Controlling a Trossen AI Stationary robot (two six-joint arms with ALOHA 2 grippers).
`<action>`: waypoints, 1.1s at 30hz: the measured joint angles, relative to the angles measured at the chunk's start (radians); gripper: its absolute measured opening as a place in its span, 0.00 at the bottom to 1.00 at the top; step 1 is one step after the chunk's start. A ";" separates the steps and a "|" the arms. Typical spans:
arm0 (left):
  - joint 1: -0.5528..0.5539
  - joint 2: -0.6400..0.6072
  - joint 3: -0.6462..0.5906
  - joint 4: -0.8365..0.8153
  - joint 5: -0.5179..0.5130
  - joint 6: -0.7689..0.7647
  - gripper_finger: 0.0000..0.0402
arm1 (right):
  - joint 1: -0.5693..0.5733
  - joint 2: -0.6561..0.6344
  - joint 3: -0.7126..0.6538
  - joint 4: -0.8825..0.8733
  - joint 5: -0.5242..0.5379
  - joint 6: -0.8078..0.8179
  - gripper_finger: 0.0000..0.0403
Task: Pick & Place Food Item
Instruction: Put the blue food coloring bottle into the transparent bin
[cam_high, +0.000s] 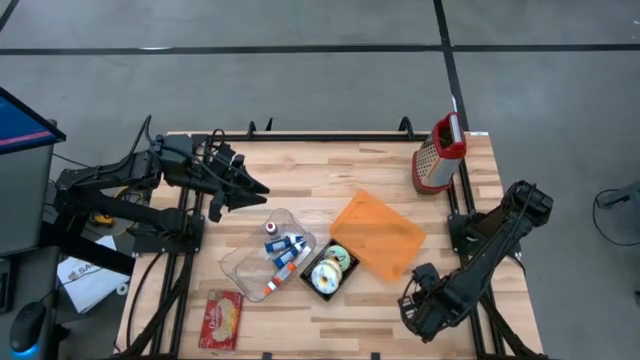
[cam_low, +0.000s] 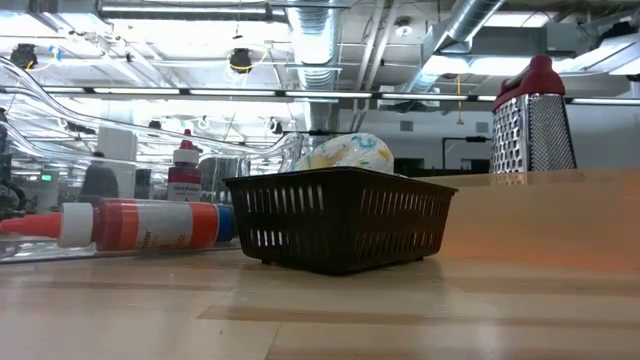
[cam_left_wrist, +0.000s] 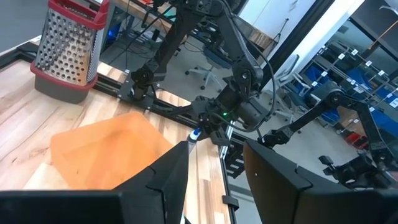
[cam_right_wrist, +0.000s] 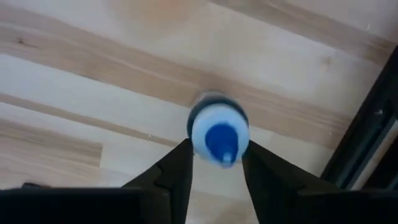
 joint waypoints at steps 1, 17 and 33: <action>0.000 0.000 0.000 0.000 0.000 0.000 0.37 | 0.000 0.000 -0.005 0.001 0.002 0.000 0.33; 0.000 0.000 0.000 0.000 0.001 -0.008 0.37 | 0.002 -0.003 -0.046 0.042 -0.010 -0.001 0.34; 0.000 -0.002 0.000 -0.013 0.004 -0.023 0.37 | -0.062 -0.136 0.010 0.081 0.376 -0.049 0.26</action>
